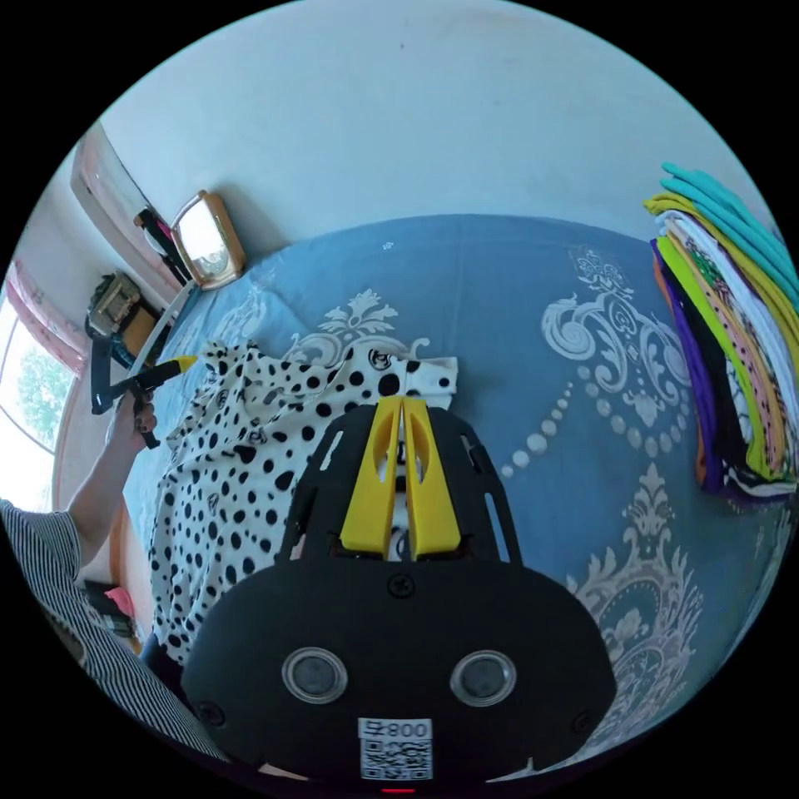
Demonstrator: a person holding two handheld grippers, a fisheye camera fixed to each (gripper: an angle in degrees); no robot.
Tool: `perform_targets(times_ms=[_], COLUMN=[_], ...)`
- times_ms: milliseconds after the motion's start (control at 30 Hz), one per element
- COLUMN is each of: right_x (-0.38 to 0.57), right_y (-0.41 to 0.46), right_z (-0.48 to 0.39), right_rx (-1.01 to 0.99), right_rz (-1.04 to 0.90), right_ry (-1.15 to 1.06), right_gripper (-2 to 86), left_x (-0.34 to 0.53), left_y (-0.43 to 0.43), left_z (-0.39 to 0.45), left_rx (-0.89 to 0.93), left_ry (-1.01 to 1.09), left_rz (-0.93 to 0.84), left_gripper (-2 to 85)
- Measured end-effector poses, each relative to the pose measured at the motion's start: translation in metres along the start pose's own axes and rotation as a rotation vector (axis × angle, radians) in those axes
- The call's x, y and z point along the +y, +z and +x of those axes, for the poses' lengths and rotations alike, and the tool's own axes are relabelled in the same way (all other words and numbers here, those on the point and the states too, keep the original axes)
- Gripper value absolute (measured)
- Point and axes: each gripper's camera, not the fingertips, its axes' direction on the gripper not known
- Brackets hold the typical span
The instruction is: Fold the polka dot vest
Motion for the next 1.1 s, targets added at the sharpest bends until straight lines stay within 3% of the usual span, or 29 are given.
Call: perform_targets(times_ms=[100, 333, 733, 867, 967, 1100], right_x=[0.036, 0.090, 0.093, 0.093, 0.094, 0.101], right_y=[-0.018, -0.022, -0.017, -0.034, -0.049, -0.049], right_z=[0.007, 0.026, 0.044, 0.045, 0.035, 0.025], right_rx=[-0.082, -0.059, -0.114, -0.032, -0.058, -0.006], right_rz=[-0.027, -0.087, -0.147, -0.097, -0.063, -0.098], right_ry=[-0.020, 0.081, 0.080, 0.106, 0.054, 0.055], right_gripper=[0.0, 0.5, 0.1, 0.1, 0.2, 0.5], left_x=[0.039, 0.082, 0.085, 0.091, 0.092, 0.091], left_y=[-0.030, -0.028, -0.064, -0.068, -0.082, -0.076], left_z=[-0.013, -0.025, -0.068, -0.077, -0.069, -0.050], left_rx=[-0.019, -0.044, -0.021, -0.041, 0.034, 0.042], left_ry=[-0.057, -0.101, -0.261, -0.328, -0.307, -0.254], left_rz=[-0.030, -0.206, -0.096, -0.069, 0.016, -0.033], left_gripper=[7.0, 4.7, 0.7, 1.5, 3.5, 6.3])
